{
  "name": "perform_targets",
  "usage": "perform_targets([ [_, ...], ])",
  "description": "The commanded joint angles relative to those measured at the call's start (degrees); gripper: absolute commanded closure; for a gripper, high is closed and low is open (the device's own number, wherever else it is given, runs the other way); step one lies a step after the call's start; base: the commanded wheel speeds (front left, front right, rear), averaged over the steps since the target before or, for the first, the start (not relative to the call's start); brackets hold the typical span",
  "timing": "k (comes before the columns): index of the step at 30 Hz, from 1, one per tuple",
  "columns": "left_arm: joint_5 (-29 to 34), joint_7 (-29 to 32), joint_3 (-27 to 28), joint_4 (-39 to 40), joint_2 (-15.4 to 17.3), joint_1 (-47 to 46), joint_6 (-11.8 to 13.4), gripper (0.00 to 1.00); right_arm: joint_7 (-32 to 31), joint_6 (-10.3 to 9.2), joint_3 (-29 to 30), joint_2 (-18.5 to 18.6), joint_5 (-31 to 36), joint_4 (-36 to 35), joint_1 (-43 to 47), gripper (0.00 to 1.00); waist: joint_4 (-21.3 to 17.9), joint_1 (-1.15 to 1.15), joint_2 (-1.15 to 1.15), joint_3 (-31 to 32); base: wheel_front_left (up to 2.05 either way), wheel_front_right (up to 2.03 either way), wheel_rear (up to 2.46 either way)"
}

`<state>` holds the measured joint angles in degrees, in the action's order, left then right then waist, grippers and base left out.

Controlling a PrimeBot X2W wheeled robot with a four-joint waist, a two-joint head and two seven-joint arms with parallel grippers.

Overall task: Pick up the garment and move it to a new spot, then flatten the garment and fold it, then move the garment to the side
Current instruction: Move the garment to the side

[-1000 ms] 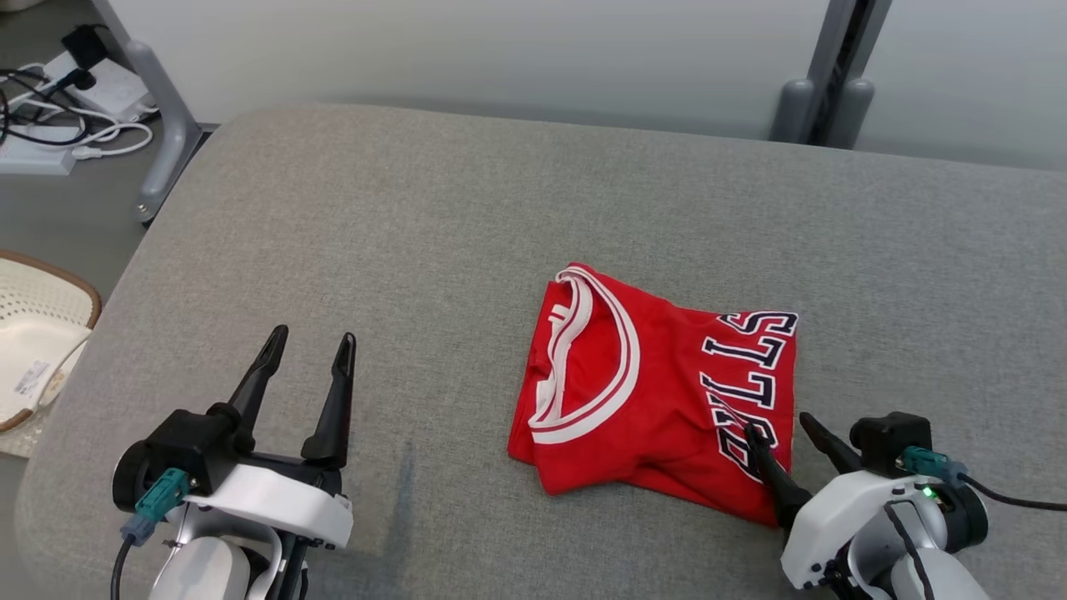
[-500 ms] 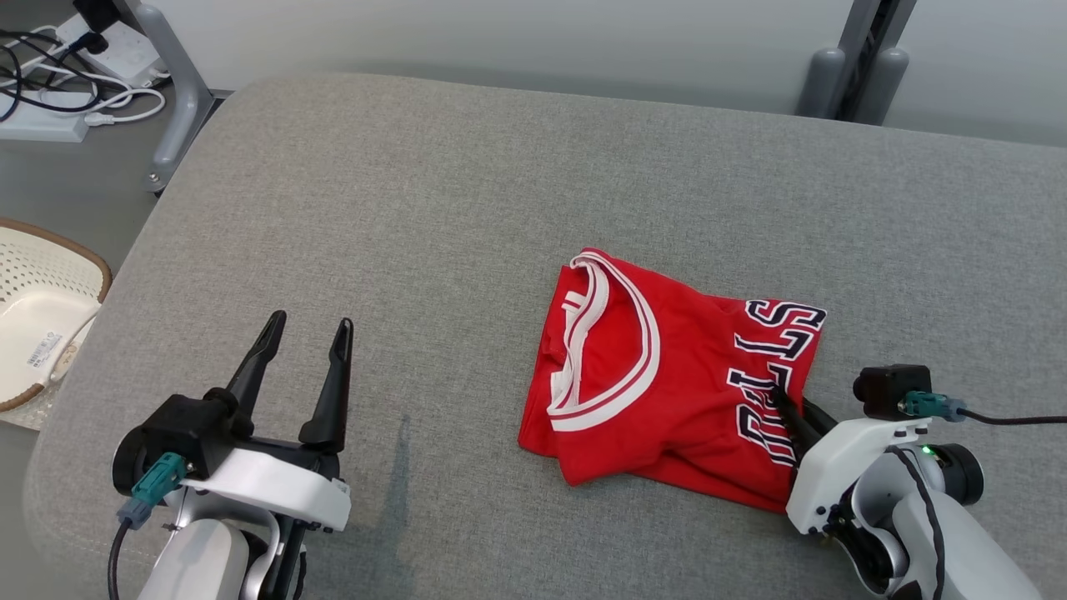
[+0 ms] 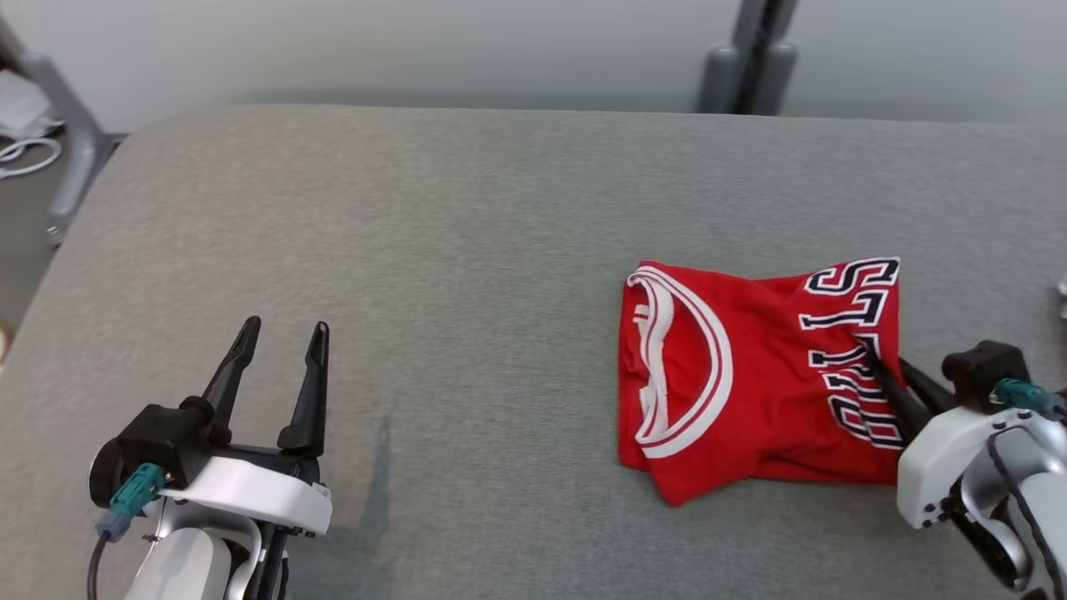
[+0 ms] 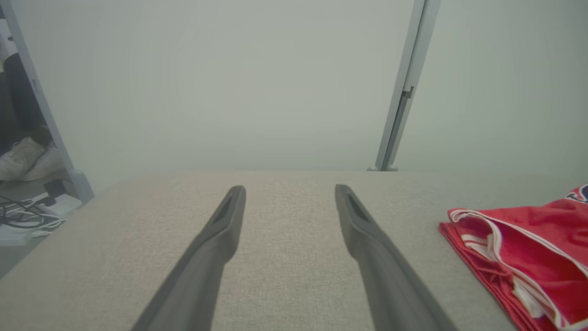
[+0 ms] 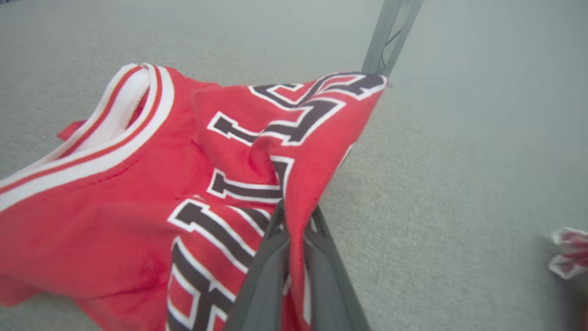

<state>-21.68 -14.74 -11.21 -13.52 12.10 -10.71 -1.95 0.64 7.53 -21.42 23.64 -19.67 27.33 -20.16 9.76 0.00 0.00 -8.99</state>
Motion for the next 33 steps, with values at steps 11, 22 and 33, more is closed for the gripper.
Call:
perform_targets([
  [11, 0.43, 0.26, 0.21, 3.01, 1.77, 0.43, 0.26, 0.0, -7.83, -0.07, 5.78, 6.47, 3.89, -18.61, 6.5, 1.0, -14.94, 0.0, 0.0, -1.5, 0.0, 0.0, 0.0],
  [22, 1.07, 3.12, 0.56, 7.62, 5.29, -3.79, -0.29, 0.0, -6.6, -0.08, 2.09, 11.83, 3.81, -19.86, -7.4, 1.0, -22.58, 0.0, 0.0, -9.94, 0.0, 0.0, 0.0],
  [33, 1.82, 6.32, 0.56, 12.34, 8.8, -7.28, -0.95, 0.0, 0.35, -0.07, 5.82, 16.1, 2.26, -3.36, -20.36, 1.0, -23.17, 0.0, 0.0, -18.92, 0.0, 0.0, 0.0],
])
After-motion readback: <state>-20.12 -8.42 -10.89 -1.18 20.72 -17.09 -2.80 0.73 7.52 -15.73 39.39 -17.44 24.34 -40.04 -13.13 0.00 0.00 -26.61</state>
